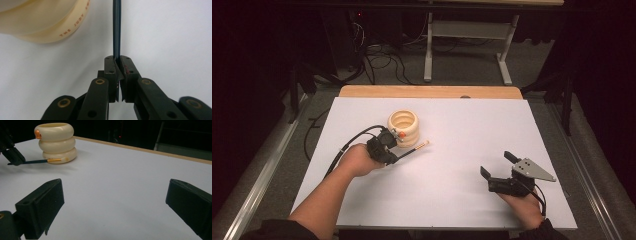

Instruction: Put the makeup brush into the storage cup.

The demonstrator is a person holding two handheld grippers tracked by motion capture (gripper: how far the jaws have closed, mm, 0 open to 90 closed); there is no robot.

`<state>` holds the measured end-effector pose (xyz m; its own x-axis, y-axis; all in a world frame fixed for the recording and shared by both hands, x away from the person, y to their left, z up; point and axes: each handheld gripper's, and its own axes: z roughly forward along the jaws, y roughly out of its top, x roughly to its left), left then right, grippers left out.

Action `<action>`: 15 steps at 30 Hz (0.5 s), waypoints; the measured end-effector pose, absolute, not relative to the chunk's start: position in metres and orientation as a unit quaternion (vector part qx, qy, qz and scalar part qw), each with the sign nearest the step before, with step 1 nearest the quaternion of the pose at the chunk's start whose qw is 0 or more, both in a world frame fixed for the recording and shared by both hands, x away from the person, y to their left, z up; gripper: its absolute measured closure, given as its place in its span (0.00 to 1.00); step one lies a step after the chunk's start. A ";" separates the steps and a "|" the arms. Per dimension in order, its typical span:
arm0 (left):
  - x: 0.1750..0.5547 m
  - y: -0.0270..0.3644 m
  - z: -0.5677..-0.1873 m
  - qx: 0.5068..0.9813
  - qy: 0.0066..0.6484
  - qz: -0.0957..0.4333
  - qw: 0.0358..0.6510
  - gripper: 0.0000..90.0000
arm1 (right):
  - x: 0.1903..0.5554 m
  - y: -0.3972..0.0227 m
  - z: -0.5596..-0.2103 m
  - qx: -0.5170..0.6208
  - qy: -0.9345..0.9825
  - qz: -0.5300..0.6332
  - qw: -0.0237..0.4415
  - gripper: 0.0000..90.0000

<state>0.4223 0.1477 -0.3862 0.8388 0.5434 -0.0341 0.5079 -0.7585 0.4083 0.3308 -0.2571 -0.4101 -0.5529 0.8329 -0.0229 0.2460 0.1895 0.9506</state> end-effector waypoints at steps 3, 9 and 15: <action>0.418 0.149 -0.388 0.934 0.282 0.045 0.216 0.94 | 0.331 -0.257 -0.410 0.377 0.716 0.513 0.286 0.03; 0.412 0.160 -0.392 0.919 0.301 0.048 0.251 0.94 | 0.330 -0.257 -0.410 0.377 0.717 0.512 0.285 0.03; 0.406 0.168 -0.396 0.911 0.313 0.049 0.265 0.94 | 0.331 -0.256 -0.411 0.376 0.719 0.510 0.286 0.03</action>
